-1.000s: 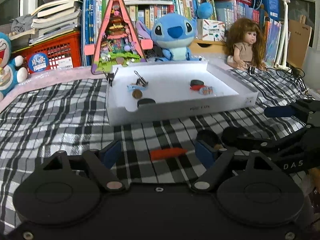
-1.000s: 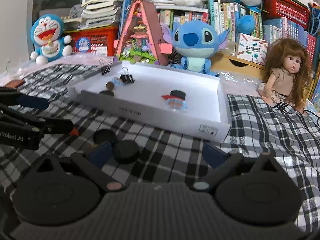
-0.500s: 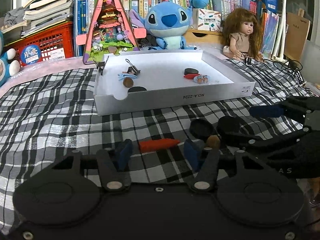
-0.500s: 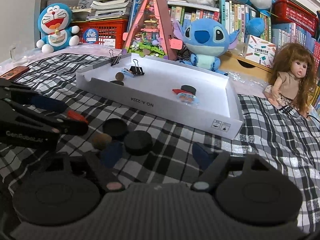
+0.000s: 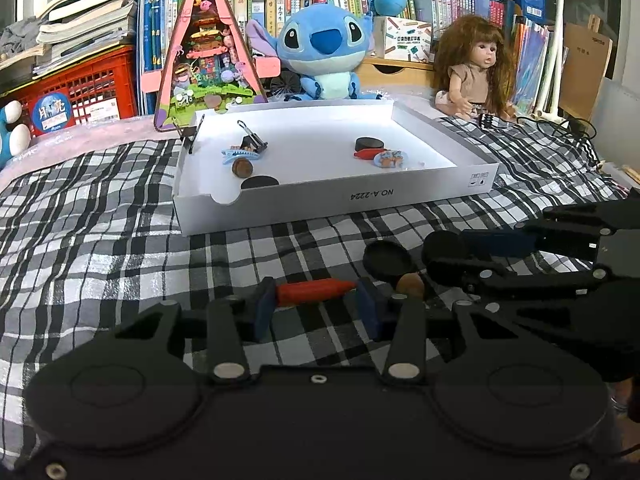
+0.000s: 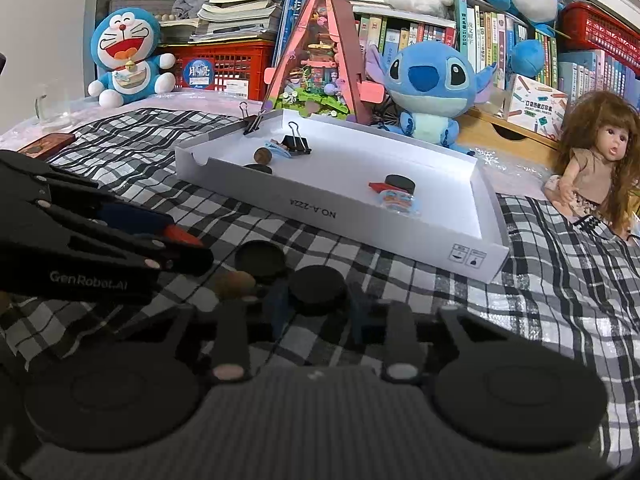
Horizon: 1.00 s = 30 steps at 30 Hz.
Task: Organize rigid objects
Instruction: 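Grasp the red crayon with the left tool while the right grasps a black disc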
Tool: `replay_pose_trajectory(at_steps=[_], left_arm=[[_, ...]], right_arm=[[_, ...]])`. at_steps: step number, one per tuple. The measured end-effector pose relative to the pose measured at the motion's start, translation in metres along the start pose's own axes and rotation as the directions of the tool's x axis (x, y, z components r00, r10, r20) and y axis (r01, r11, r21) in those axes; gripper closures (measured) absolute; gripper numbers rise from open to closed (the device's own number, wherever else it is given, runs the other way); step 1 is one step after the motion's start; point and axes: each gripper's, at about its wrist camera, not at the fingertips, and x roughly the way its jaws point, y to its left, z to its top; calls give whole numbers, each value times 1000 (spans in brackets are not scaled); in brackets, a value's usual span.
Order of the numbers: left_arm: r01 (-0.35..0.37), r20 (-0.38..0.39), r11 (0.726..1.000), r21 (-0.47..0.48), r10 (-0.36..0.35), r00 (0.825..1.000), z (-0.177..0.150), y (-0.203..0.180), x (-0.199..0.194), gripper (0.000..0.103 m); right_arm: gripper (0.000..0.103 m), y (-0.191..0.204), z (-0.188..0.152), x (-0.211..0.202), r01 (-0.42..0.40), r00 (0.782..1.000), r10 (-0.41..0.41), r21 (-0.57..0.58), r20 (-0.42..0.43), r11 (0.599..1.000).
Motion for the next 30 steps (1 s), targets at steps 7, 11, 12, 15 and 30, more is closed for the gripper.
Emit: replay_pose_trajectory(at_steps=[7,11,12,15,30], left_arm=[[-9,18,1000,-2,9,1000,9,7,-8,62],[-7,31,1000,-13,7,1000,19,15,-16,62],[-4,34,1000,-16,5,999,22,16,-18,62],[5,46,1000,-26,-3,999,32,22,-22,62],[22,67,995,-102,-15,998,91,31,1,62]], right_arm=[[66,-3,5,-8,1,1000,-1,14,23,1000],[66,-9,12,-13,7,999,-8,35,31,999],[66,-11,14,-14,9,999,-10,43,34,999],[66,-19,20,-16,15,999,-18,66,39,998],[66,-68,50,-6,67,997,-72,208,16,976]])
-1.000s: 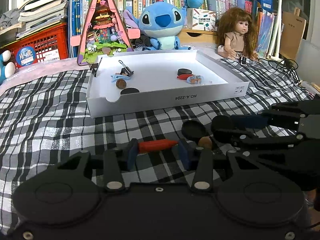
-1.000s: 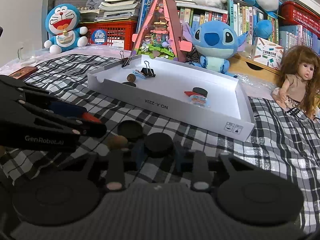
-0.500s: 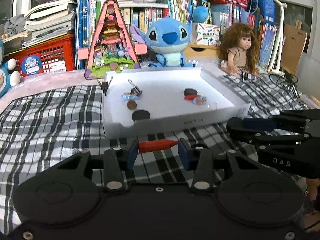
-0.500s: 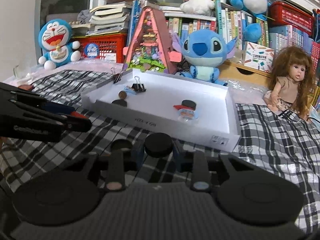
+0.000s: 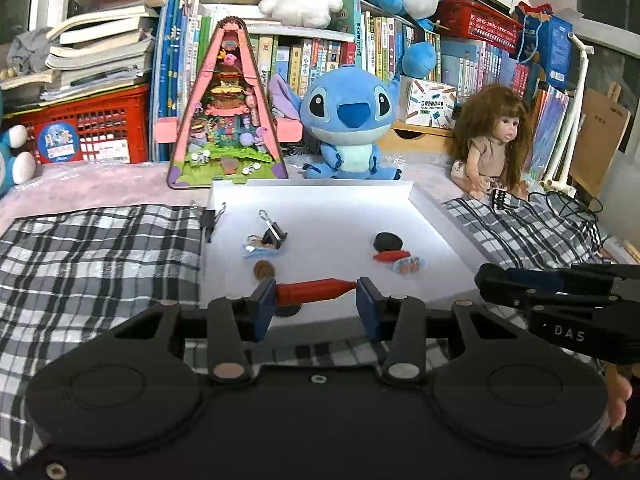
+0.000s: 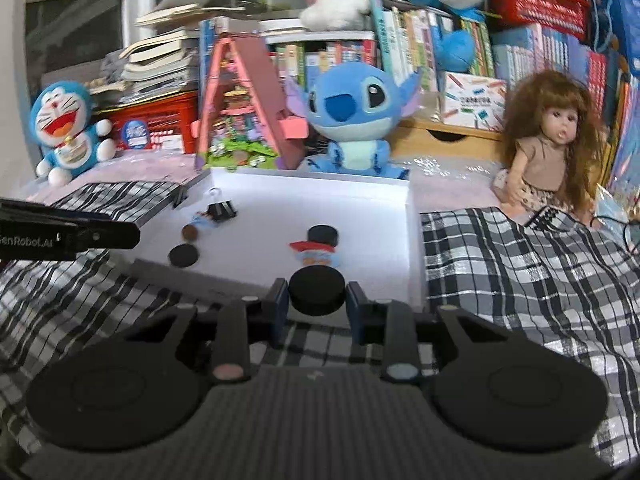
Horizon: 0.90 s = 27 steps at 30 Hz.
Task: Organize rigid objects
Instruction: 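Carry the crayon into the tray and open the left tool while the right releases the disc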
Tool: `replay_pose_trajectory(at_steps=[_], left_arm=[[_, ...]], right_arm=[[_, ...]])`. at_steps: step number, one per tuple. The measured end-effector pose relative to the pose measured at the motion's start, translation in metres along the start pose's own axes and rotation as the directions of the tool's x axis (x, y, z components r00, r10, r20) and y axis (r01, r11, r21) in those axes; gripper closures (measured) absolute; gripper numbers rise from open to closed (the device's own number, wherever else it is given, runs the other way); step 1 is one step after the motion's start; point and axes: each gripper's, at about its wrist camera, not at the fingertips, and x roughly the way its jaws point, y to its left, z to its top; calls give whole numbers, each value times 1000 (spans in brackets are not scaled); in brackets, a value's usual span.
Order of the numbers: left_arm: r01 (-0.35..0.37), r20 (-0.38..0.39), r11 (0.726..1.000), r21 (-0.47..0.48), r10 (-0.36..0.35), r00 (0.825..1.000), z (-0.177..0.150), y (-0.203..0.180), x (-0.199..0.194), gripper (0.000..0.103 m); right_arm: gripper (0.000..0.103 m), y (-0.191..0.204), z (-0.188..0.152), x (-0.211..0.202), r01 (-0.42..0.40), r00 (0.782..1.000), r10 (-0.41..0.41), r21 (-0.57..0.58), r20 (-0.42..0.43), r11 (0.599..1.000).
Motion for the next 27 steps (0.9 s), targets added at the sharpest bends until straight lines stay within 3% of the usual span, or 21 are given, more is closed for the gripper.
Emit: replay_pose_trajectory(at_steps=[16,27], left_arm=[[-28,-90,999,-29,25,996,14,-16,86,62],[-63,-116,998,2,63,991,6,-17,111,62]], right_arm=[[66,-32,26,59,39,992,-30,76,-121,996],[66,-37,21,84,31,982,-13,96,-187,995]])
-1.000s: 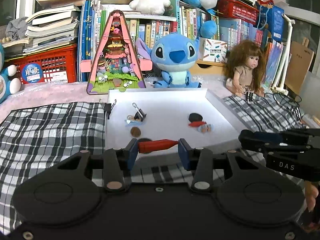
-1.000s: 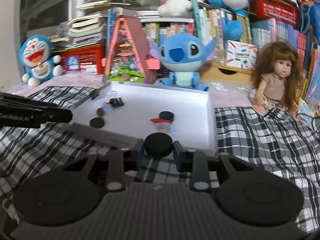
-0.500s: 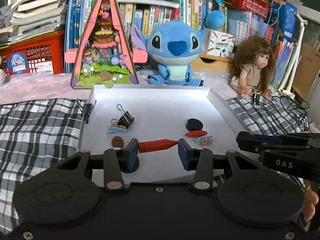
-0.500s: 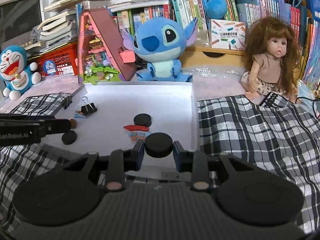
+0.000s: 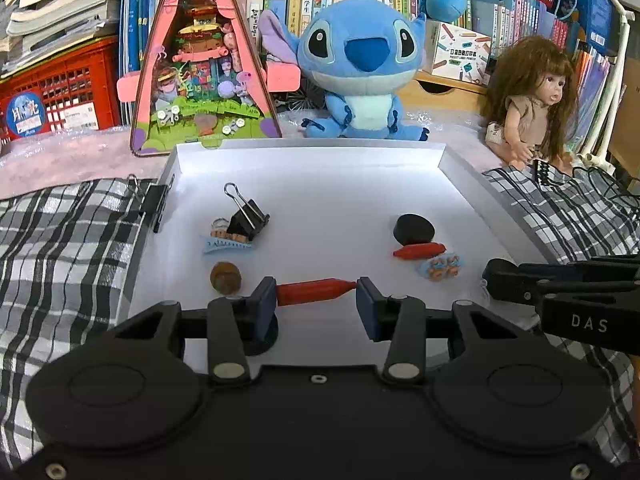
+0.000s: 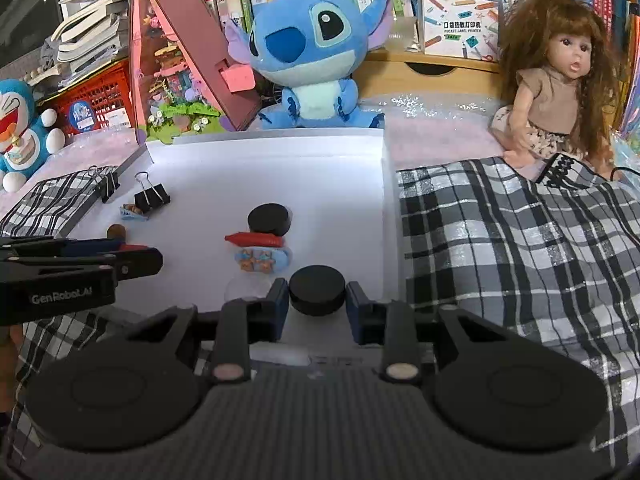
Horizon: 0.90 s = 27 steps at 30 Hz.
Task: Organize rigid objects
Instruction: 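Carry the crayon into the tray and open the left tool while the right releases the disc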
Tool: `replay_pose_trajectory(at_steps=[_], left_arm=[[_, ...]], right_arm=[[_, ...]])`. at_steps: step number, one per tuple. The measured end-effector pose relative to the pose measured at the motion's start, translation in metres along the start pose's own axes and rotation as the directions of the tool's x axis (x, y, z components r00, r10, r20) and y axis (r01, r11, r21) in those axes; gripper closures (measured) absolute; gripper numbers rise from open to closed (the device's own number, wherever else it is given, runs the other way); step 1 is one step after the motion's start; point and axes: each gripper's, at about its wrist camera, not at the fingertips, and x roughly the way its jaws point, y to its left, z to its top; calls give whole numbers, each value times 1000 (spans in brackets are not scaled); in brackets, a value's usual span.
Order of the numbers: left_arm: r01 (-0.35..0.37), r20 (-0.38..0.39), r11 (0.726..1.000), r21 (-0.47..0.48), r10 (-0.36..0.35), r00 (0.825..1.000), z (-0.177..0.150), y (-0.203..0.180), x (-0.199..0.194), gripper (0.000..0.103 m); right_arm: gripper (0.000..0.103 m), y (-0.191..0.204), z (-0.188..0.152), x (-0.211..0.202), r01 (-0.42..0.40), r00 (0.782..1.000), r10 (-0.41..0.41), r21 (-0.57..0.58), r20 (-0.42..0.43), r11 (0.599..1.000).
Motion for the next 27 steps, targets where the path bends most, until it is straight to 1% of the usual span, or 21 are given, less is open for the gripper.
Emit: replay_pose_trajectory(at_steps=[8,14,16,17,18,19,20,22,27], left_arm=[[0,-18,1000,19,1,1000,1,-1,6,62],[-1,-29,1000,18,1,1000,3,0,12,61],[-1,-30,1000,16,1,1000,3,1,11,57],[-2,-31,1000,11,2,1000,2,2,10,49],[-2,-28,1000,9,2,1000,2,2,7,39],[-3,-22,1000,9,3,1000,2,2,4,36],[-6,-13,1000,11,6,1000,1,2,0,32],[-8,3,1000,23,7,1000,-1,2,-8,32],[7,31,999,39,-9,999,-9,1,-31,26]], right_arm=[[66,3,1,7,-7,1000,7,-7,-14,1000],[66,3,4,11,-12,999,11,-15,-39,1000],[61,2,4,11,-15,999,14,-16,-37,1000],[61,2,4,10,-20,999,20,-13,-33,1000],[57,2,4,9,-25,999,25,-10,-27,1000],[49,1,3,8,-24,1000,24,-7,-19,1000],[49,1,3,6,-24,1000,23,-6,-13,1000],[47,1,2,2,-21,1000,21,-5,0,1000],[42,1,-4,-13,-7,999,8,-23,45,1000]])
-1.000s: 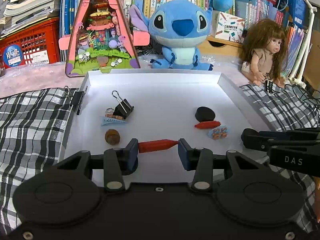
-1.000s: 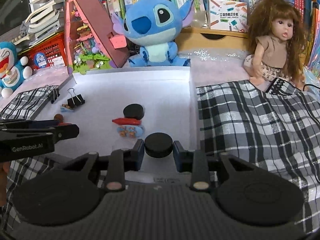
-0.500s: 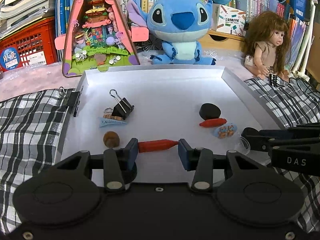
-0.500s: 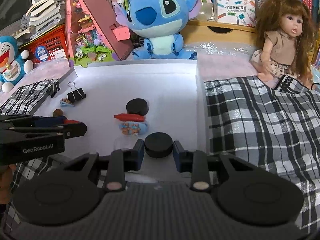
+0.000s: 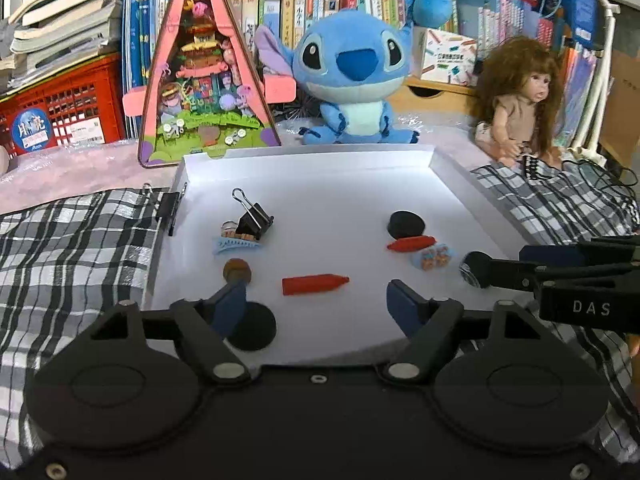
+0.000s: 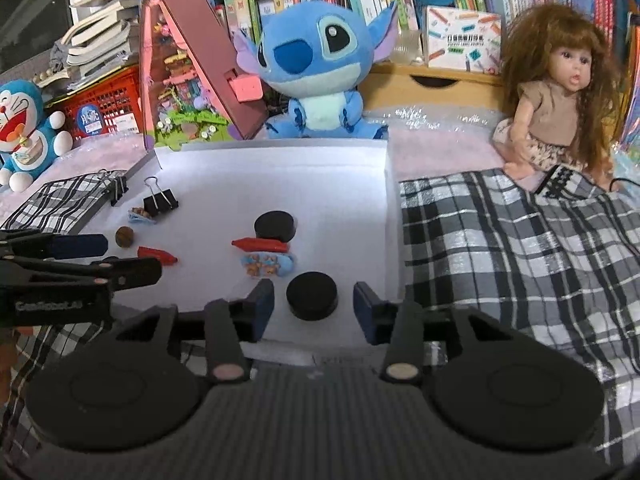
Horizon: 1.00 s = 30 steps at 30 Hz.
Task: Organize rigid objects
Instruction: 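Carry the crayon into the tray and open the left tool while the right releases the disc, then move both open tools back to the last objects on the cloth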
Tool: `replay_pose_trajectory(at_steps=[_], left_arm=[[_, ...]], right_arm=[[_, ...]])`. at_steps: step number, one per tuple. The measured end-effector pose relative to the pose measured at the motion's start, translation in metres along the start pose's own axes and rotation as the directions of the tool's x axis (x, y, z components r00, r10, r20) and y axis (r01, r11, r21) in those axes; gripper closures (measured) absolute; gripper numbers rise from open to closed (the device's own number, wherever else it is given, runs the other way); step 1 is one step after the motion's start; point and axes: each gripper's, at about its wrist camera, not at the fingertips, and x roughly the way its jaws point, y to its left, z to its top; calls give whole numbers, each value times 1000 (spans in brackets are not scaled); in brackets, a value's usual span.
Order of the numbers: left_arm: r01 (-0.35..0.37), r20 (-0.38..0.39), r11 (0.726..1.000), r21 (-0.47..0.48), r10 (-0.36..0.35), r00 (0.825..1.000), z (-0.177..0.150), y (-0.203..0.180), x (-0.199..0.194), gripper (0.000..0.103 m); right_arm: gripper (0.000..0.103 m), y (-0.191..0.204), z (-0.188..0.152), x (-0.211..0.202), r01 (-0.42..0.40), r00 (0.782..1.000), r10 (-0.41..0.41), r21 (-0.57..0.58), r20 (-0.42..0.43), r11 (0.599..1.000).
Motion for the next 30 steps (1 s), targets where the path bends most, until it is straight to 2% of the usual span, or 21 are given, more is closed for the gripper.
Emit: replay_pose_trajectory(at_steps=[10,18,30], left_arm=[[34,34,998,56,-36,999,-30,-5,-45,25],[65,25,996,65,-66,997,-48,-8,-67,25],[54,-18,997,60,-53,998,-69,-7,-69,26]], right_arm=[[39,14,-21,-41,-13,996,20,-81,87,997],[38,24,-42,-61,-50,994,61,-116,91,992],[36,42,-64,-71,-88,993,99,-154,67,984]])
